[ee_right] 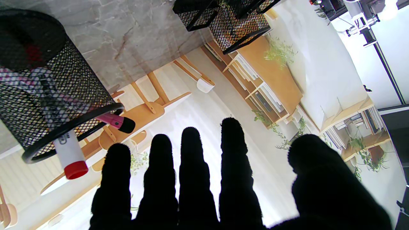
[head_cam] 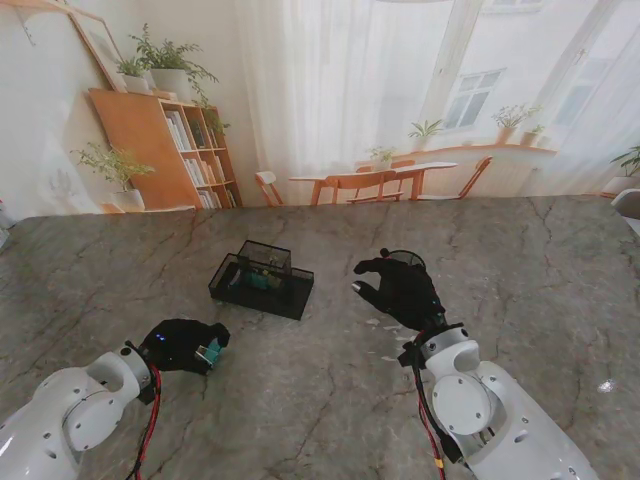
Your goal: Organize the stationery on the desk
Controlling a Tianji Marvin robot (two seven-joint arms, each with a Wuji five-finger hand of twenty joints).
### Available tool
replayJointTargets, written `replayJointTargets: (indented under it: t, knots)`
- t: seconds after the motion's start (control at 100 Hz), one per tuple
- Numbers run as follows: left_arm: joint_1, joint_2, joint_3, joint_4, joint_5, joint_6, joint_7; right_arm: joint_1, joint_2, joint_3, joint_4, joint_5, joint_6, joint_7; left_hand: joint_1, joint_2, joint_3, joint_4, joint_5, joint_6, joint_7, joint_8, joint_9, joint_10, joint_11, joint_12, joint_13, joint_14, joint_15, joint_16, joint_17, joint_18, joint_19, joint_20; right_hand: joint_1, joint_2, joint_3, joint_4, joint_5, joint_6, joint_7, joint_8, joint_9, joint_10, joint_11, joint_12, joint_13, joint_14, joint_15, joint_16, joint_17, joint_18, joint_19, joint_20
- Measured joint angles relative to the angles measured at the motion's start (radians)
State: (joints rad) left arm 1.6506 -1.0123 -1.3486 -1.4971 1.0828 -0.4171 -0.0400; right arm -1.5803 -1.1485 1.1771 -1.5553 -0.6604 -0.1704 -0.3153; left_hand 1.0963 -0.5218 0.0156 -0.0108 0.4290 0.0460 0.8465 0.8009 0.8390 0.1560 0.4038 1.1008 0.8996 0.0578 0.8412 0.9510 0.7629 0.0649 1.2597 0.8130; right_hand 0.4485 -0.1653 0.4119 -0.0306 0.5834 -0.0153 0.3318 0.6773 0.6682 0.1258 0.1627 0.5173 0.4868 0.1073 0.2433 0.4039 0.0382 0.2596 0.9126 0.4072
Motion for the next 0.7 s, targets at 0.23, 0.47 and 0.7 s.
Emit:
replayJointTargets:
  t: [0.23,0.47,0.7]
  knots:
    - [0.034,-0.006,-0.056,-0.090,0.000,-0.062,-0.005,-0.001,0.000,0.002,0.000,0.000,0.000,-0.001,0.063,0.043,0.112,0.009,0.078,-0.050,0.163,0.033,0.033,-0.040,0.064,0.016,0.006,-0.001,0.003,0.000,0.001,-0.001,0.000,0.000,0.000,0.000,0.000,0.000,0.000,0.000,0.000,0.000,0.000,0.001,0.000,0.000,0.000,0.000,0.000,0.000,0.000,0.000,0.000,0.000]
    - [0.032,-0.011,-0.086,-0.154,-0.017,-0.111,-0.006,-0.002,0.000,0.003,-0.001,0.001,0.000,-0.003,0.063,0.043,0.112,0.009,0.078,-0.050,0.164,0.033,0.034,-0.046,0.065,0.016,0.006,-0.002,0.003,0.000,0.001,-0.001,0.000,0.000,0.000,0.000,0.000,0.000,0.000,0.000,0.000,0.000,0.000,0.001,0.000,0.000,0.000,0.000,0.000,0.000,0.000,0.000,0.000,0.000]
    - [-0.042,-0.012,-0.076,-0.160,-0.079,-0.148,-0.035,-0.003,0.000,0.004,-0.002,0.002,0.000,-0.006,0.063,0.039,0.118,0.009,0.079,-0.050,0.164,0.033,0.042,-0.050,0.067,0.020,0.006,-0.002,0.003,0.000,0.002,-0.002,-0.003,0.000,0.000,0.000,0.000,0.000,0.000,0.000,0.000,0.000,0.000,0.001,0.000,0.000,0.000,0.000,0.000,0.000,0.000,0.000,0.001,0.000]
